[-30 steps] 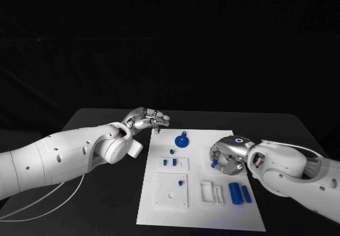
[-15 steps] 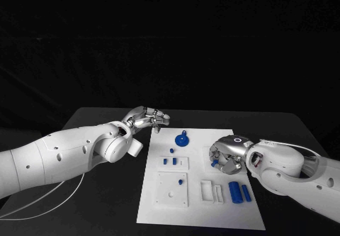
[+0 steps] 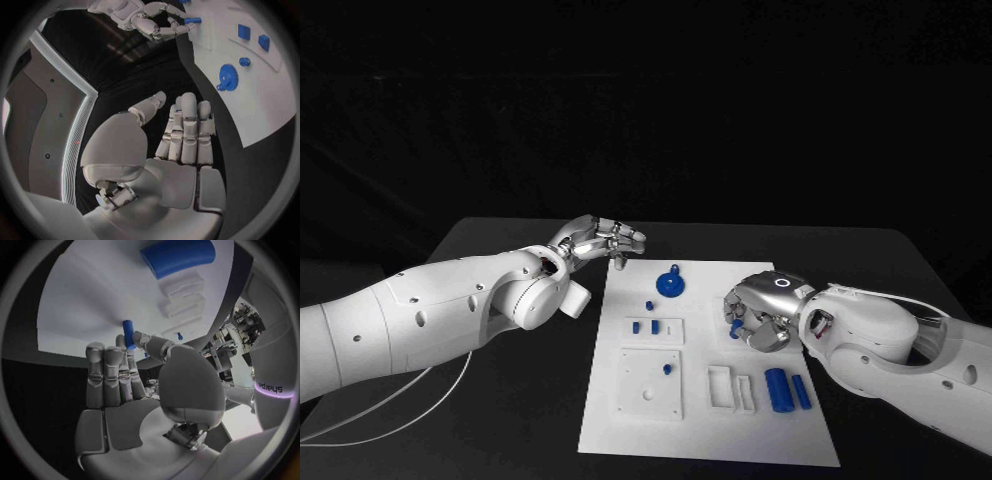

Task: Assemble the parts on the task board

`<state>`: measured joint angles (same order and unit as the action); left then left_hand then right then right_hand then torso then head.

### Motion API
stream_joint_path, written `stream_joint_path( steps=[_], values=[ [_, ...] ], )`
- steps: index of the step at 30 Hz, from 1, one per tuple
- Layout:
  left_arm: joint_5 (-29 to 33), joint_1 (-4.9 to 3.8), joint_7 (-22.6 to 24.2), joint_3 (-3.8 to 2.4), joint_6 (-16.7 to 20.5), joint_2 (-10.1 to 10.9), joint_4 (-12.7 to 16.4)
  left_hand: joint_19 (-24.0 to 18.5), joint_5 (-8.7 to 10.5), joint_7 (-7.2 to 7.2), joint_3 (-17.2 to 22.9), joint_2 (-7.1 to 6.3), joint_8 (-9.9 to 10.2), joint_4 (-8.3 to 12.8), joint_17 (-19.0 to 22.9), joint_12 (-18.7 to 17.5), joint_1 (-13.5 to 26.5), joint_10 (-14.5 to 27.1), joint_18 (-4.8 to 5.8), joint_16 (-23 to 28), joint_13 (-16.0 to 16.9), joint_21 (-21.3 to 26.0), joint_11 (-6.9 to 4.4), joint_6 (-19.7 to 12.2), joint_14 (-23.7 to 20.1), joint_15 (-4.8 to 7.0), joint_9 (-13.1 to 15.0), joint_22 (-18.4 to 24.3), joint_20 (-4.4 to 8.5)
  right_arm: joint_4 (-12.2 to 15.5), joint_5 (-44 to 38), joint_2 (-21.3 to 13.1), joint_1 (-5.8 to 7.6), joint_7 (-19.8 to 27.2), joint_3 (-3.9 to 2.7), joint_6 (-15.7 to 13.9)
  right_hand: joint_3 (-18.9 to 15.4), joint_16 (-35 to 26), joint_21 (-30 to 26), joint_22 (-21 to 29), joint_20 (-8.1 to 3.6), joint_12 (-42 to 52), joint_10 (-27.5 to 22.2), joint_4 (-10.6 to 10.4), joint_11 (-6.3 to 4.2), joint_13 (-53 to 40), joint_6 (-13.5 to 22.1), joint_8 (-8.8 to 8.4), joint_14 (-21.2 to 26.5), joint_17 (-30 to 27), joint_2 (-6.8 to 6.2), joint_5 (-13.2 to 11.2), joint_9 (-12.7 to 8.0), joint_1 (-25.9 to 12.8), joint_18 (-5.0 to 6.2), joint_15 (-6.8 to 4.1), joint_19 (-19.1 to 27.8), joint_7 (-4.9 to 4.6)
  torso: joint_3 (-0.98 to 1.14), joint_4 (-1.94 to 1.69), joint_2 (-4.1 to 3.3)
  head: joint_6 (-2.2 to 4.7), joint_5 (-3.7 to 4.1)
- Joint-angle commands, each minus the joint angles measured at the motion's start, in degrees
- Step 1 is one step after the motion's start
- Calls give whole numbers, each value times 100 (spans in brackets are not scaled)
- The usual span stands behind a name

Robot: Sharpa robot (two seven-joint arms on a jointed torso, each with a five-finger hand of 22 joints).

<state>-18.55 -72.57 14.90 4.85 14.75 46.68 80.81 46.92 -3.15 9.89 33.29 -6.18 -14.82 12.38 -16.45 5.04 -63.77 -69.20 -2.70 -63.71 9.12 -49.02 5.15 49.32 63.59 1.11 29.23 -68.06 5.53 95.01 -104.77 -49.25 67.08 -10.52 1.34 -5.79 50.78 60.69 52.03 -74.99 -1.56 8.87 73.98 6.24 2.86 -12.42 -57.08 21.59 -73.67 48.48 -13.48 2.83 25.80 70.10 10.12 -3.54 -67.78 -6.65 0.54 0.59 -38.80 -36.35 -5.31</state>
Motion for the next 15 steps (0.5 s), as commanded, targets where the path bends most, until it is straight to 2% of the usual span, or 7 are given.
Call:
stream_joint_path(
  steps=[1,5,11,15],
  values=[
    [8,-3,48,-4,-62,-11,5,15,-18,-1,-2,28,-20,26,-7,26,35,-15,-63,37,-6,39,14,-49,44,1,-9,-6,117,73,-170,-11,-6,9,-3,-254,43,25,24,-93,-14,24,79,3,-33,-99,-56,29,0,-4,27,-3,16,19,488,-33,-71,-6,3,-4,0,-2,-16],
    [8,-2,49,-4,-62,-17,-6,15,-19,-1,-2,30,-20,27,-8,26,34,-15,-63,38,-6,39,14,-49,44,1,-10,-6,117,143,-187,-34,-6,2,-26,-298,61,25,28,-92,-18,27,86,6,-37,-111,-66,32,-9,-5,14,-3,20,15,488,-38,-80,-1,6,-2,0,3,-25],
    [9,-2,51,-4,-61,-23,-14,16,-19,-1,-1,32,-21,27,-9,26,34,-15,-63,39,-6,40,14,-50,44,1,-10,-7,117,385,-175,-69,-4,-3,-130,-329,101,23,33,-89,-26,29,94,15,-43,-131,-82,37,-22,-7,-12,-3,25,18,488,-44,-91,7,3,5,1,6,-42],
    [9,-2,50,-4,-61,-27,-16,16,-19,-1,-2,32,-22,27,-10,26,35,-15,-63,40,-6,41,14,-50,45,1,-11,-7,117,539,-26,-43,-4,42,-139,-380,111,22,35,-89,-27,30,98,13,-45,-137,-87,38,-25,-7,-18,-3,26,15,488,-45,-95,8,6,3,0,-5,-54]
  ],
)
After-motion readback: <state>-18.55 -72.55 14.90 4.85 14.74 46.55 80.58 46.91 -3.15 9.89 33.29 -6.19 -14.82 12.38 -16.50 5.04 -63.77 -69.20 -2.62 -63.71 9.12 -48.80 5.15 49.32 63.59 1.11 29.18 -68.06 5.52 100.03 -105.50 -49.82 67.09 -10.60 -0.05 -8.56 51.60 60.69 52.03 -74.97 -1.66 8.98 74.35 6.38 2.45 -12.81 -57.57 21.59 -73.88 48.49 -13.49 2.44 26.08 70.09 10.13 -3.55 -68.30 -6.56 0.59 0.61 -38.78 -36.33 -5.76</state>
